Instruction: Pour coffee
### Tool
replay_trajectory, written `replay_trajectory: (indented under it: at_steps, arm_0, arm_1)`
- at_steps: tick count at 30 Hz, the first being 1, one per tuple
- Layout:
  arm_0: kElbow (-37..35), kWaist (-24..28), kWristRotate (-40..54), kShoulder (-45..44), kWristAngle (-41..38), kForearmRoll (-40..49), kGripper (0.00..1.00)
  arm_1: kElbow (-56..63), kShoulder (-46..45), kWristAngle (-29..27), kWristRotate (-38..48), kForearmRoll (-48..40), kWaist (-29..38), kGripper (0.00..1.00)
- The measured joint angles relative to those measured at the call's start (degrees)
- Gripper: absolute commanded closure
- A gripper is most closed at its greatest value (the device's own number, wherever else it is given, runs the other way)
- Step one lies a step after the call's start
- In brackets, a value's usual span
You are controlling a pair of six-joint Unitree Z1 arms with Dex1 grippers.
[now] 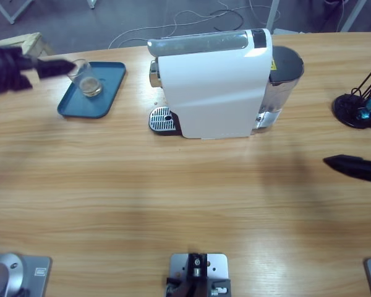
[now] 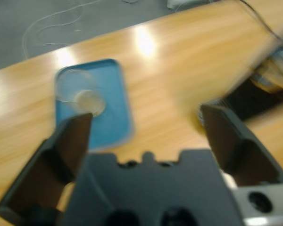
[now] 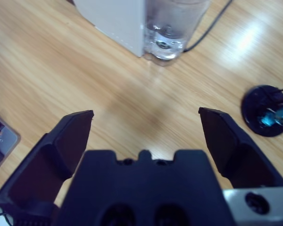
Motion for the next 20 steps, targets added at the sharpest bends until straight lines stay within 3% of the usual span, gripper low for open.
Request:
replay_trajectory:
  at_steps: [4,8,20]
  arm_0:
    - [0.2,-12.3,-1.5,-6.9,0.0,13.4,0.018]
    - [0.3,-21.1,-3.2,-10.9,-1.1,17.9,0.018]
    - [5.7,-23.9,-5.2,-18.3,-2.0,18.3,0.0]
  arm_1:
    - [-1.5,-2.8,-1.7,1.0,3.6,0.0,0.0]
    - [-2.3,-5.1,-4.1,1.6,6.0,0.0,0.0]
    - [-3.7,-5.8,-6.1,1.6,7.3,0.0,0.0]
